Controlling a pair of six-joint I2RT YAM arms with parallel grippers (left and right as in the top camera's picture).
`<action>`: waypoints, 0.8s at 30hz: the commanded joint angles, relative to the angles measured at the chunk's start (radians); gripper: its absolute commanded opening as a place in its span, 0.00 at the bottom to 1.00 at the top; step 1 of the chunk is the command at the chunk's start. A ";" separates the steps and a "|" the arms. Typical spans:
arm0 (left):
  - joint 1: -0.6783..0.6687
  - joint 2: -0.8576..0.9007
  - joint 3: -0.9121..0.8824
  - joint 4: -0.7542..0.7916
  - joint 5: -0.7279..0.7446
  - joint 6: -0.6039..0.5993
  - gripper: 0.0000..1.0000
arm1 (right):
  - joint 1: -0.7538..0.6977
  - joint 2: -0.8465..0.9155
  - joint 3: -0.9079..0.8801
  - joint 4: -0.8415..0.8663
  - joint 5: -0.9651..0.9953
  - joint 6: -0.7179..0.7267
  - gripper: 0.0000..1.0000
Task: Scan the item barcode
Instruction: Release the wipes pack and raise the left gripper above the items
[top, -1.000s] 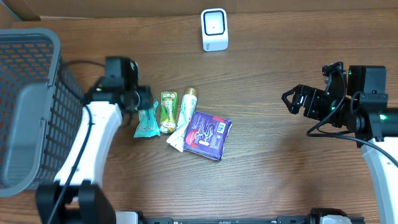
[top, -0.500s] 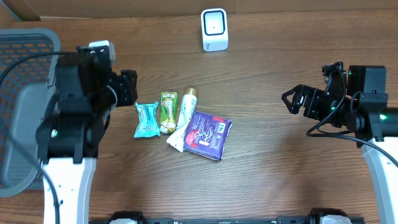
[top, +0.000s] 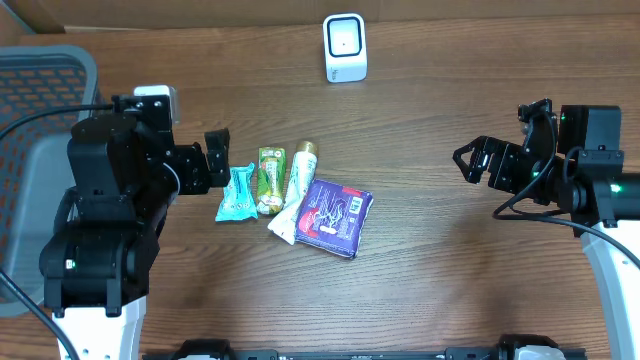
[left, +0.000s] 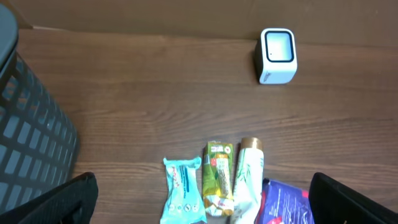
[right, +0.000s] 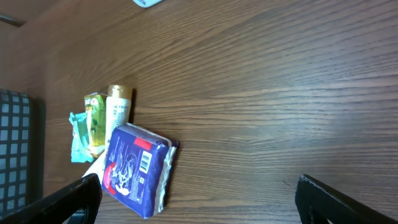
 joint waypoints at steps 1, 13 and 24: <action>0.000 -0.005 0.015 -0.002 -0.003 0.023 1.00 | -0.004 0.002 0.019 0.005 -0.006 -0.008 1.00; 0.000 -0.005 0.015 -0.003 -0.003 0.022 1.00 | -0.004 0.002 0.019 0.005 -0.006 -0.008 1.00; 0.000 -0.005 0.015 -0.003 -0.003 0.022 1.00 | -0.004 0.002 0.019 0.017 0.013 -0.008 1.00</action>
